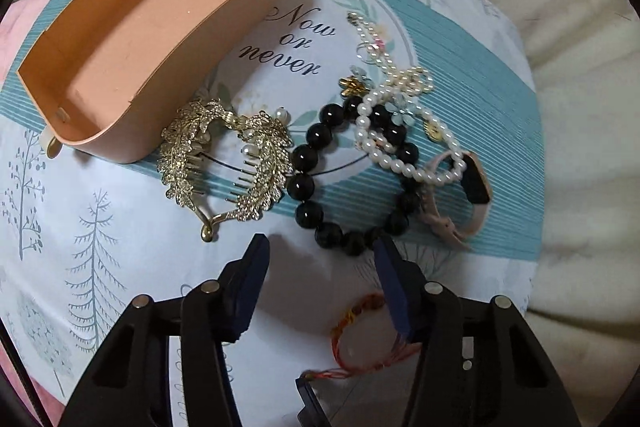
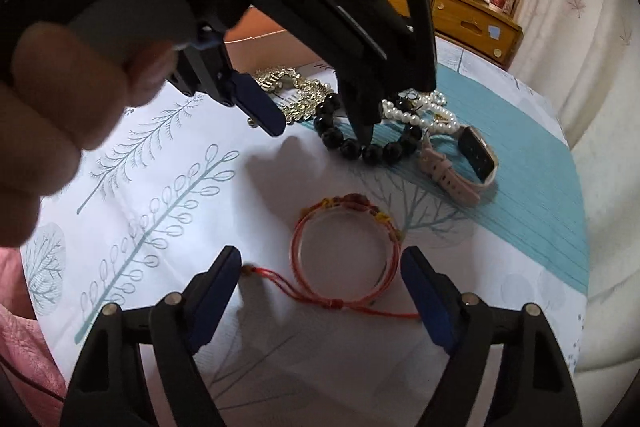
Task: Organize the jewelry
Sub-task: 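Grasp the red string bracelet with the right tool while the left tool grasps the black bead bracelet, then carry both bracelets into the pink tray and open both tools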
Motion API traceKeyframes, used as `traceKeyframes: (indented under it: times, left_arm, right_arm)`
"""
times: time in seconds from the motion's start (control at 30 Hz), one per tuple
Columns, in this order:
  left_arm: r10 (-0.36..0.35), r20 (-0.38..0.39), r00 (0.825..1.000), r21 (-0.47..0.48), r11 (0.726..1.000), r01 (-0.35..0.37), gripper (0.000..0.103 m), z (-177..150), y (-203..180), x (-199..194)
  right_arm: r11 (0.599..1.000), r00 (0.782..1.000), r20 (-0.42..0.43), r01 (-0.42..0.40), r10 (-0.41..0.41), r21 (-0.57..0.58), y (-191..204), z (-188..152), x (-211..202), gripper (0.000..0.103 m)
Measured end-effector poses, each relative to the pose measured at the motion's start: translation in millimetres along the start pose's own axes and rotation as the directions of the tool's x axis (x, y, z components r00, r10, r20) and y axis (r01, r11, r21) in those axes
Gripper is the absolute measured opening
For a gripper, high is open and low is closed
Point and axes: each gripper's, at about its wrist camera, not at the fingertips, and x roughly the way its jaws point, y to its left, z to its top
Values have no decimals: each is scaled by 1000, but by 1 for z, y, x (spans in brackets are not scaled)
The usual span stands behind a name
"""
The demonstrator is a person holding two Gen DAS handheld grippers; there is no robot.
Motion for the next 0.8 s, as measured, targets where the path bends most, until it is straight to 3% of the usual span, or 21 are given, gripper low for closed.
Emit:
traceKeyframes:
  times: [0.1, 0.13, 0.17, 0.27, 0.4, 0.6, 0.8]
  left_arm:
    - [25, 3, 1000, -21, 999, -25, 43, 9, -2, 2]
    - [29, 4, 1000, -19, 999, -29, 35, 16, -6, 6]
    - [37, -2, 999, -15, 999, -37, 34, 19, -8, 7]
    - [102, -19, 995, 2, 995, -102, 22, 26, -21, 14]
    - [110, -32, 993, -22, 994, -111, 13, 35, -24, 18]
    - [97, -37, 995, -3, 995, -97, 12, 31, -11, 7]
    - [92, -21, 996, 88, 992, -90, 13, 13, -12, -19]
  right_arm:
    - [999, 999, 4, -37, 37, 17, -8, 2, 2, 77]
    - [998, 999, 5, -54, 54, 20, -12, 3, 3, 72]
    - [997, 997, 5, -73, 73, 23, -13, 3, 3, 67]
    - [997, 997, 4, -80, 80, 20, -16, 5, 3, 59]
    - [995, 995, -6, -104, 104, 5, -18, 7, 4, 59]
    - [989, 990, -11, -140, 141, 55, -39, 10, 6, 59]
    - [973, 984, -5, -174, 176, 150, -55, 10, 9, 59]
